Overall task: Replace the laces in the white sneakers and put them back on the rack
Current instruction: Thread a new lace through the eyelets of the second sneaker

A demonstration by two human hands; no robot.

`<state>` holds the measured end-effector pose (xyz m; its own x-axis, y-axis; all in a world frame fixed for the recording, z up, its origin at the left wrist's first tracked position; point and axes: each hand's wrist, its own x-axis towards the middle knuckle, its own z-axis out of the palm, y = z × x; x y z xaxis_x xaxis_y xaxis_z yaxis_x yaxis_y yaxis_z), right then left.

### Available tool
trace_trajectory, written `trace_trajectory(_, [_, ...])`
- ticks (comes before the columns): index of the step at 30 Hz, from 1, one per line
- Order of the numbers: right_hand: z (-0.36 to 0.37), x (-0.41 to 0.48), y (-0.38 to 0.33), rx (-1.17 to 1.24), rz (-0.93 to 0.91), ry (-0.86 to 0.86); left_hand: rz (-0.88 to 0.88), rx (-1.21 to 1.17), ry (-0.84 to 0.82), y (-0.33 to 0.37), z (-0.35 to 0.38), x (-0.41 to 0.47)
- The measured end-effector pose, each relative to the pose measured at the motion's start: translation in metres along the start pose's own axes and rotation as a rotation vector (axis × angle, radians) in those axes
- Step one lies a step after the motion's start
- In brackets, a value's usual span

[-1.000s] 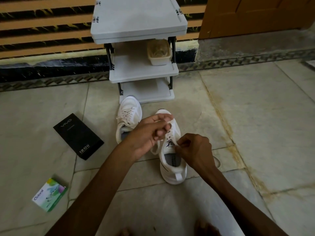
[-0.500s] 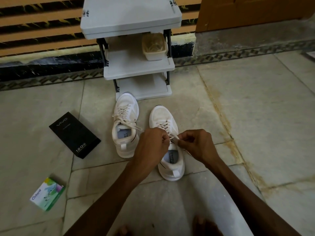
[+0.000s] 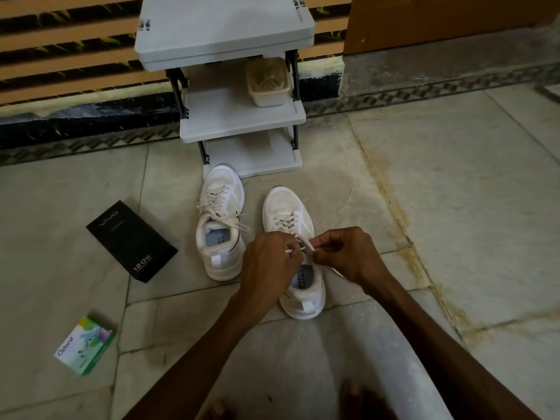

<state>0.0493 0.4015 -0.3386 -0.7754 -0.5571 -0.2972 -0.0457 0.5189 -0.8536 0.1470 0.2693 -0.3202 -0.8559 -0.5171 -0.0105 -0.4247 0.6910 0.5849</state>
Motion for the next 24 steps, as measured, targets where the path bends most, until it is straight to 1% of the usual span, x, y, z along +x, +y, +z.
trace_trajectory(4, [0.0,-0.001,0.001,0.015,0.003,-0.004,0.02,-0.033,-0.004,-0.006,0.002,0.0])
trace_trajectory(10, [0.0,-0.005,-0.001,0.039,-0.012,-0.017,-0.038,-0.012,0.048,0.001,0.006,-0.006])
trace_trajectory(16, [0.0,-0.006,-0.003,-0.026,-0.082,-0.023,-0.015,-0.057,0.083,0.001,0.012,-0.009])
trace_trajectory(19, [0.001,-0.006,-0.004,-0.073,-0.123,-0.021,-0.022,-0.03,0.048,0.004,0.014,-0.009])
trace_trajectory(22, [0.004,-0.006,-0.002,-0.071,-0.125,0.013,-0.034,-0.003,0.031,0.007,0.017,-0.01])
trace_trajectory(24, [0.005,-0.006,0.0,-0.048,-0.123,0.038,-0.06,-0.042,0.024,0.007,0.017,-0.009])
